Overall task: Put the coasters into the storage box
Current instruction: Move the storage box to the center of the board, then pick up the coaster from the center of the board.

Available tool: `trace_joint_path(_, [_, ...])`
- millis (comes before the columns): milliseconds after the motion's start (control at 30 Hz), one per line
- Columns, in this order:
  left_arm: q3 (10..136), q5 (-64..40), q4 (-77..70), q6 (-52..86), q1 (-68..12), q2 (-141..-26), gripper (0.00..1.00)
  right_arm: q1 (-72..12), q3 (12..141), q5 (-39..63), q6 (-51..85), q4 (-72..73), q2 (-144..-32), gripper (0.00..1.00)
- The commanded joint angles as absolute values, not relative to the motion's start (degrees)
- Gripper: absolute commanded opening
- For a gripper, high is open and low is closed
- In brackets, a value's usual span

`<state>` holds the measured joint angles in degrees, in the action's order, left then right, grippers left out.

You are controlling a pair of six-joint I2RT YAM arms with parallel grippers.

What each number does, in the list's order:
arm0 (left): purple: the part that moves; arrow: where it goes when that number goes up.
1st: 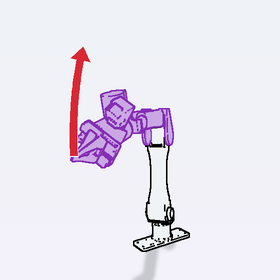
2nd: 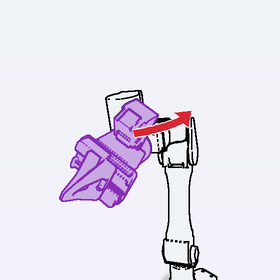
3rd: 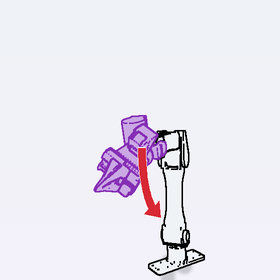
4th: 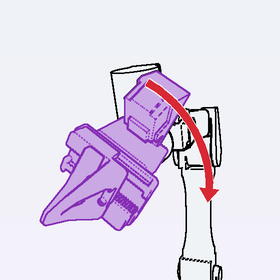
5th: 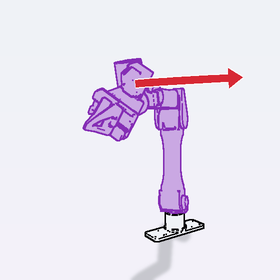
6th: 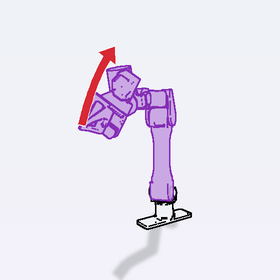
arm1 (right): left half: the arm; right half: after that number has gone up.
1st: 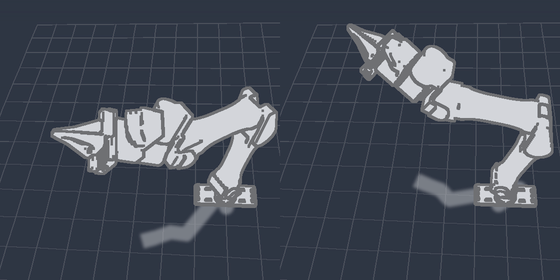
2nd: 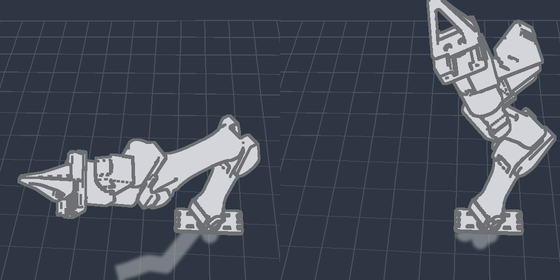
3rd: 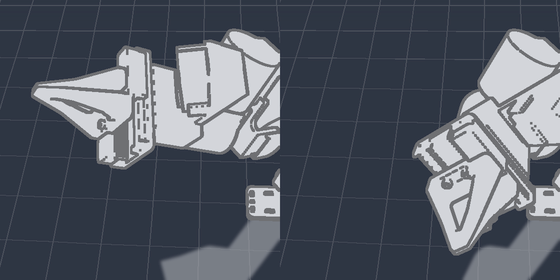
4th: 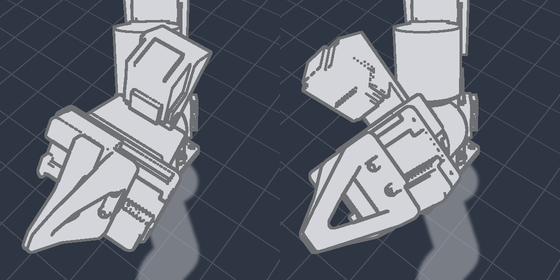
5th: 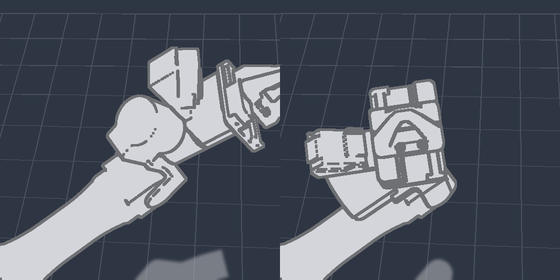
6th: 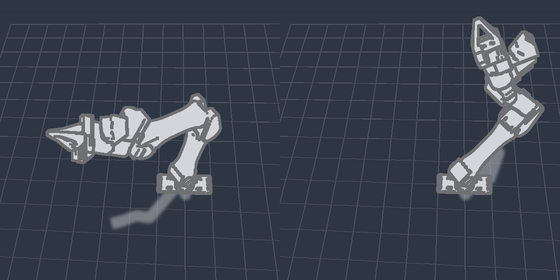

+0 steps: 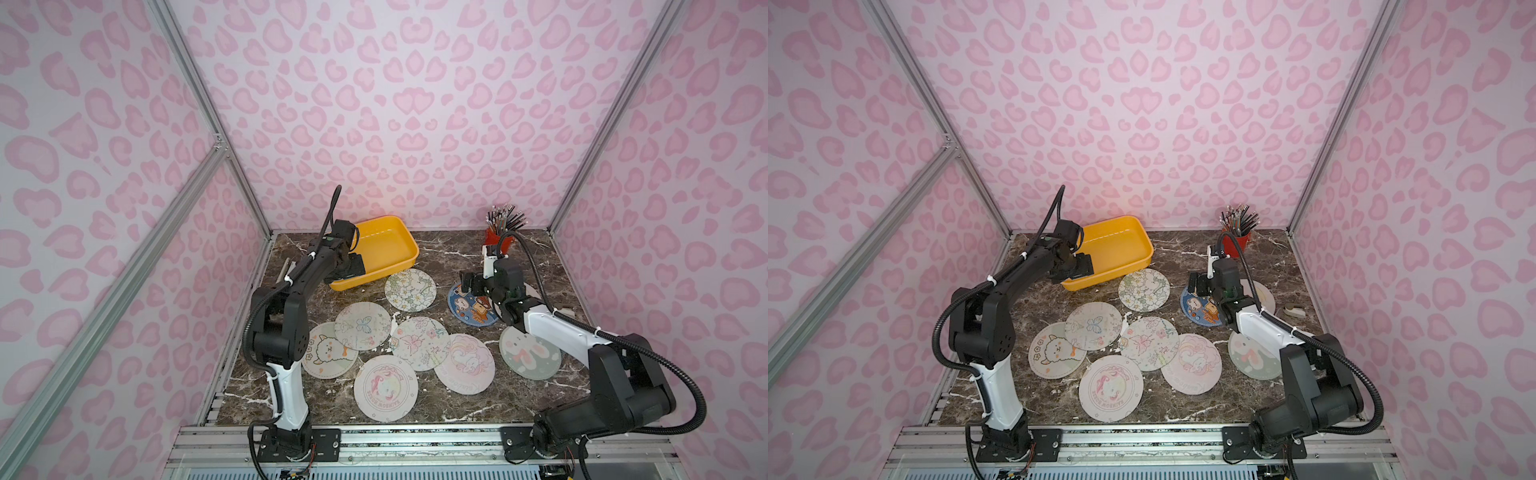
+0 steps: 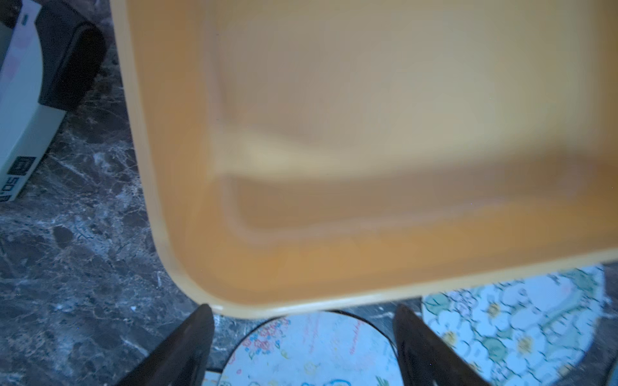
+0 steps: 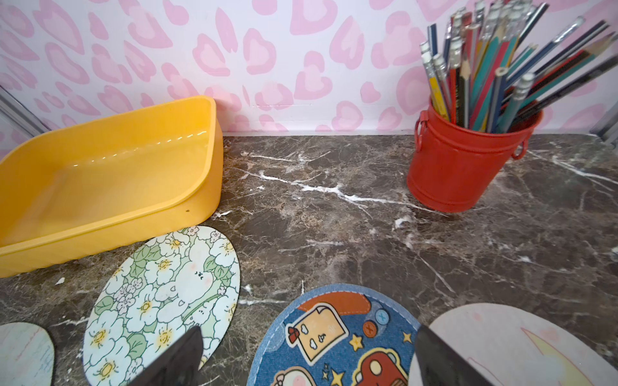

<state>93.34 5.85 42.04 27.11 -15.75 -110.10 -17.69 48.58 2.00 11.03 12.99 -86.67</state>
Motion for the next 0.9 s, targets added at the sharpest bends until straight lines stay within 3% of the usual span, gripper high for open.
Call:
trace_joint_path(0, [92.39,2.44,34.88,24.17,-18.47,-108.04,0.87,-18.27,51.36,4.75,12.76,10.44,-89.32,0.99])
trace_joint_path(367, [84.46,-6.06,26.03,26.54,-26.71,-108.88,0.82,-19.84,66.31,16.89,14.19,-0.14,-105.16,0.97])
trace_joint_path(867, [88.49,0.17,26.77,25.14,-27.86,-118.20,0.78,-21.43,74.47,21.08,14.59,-6.41,-115.26,0.91])
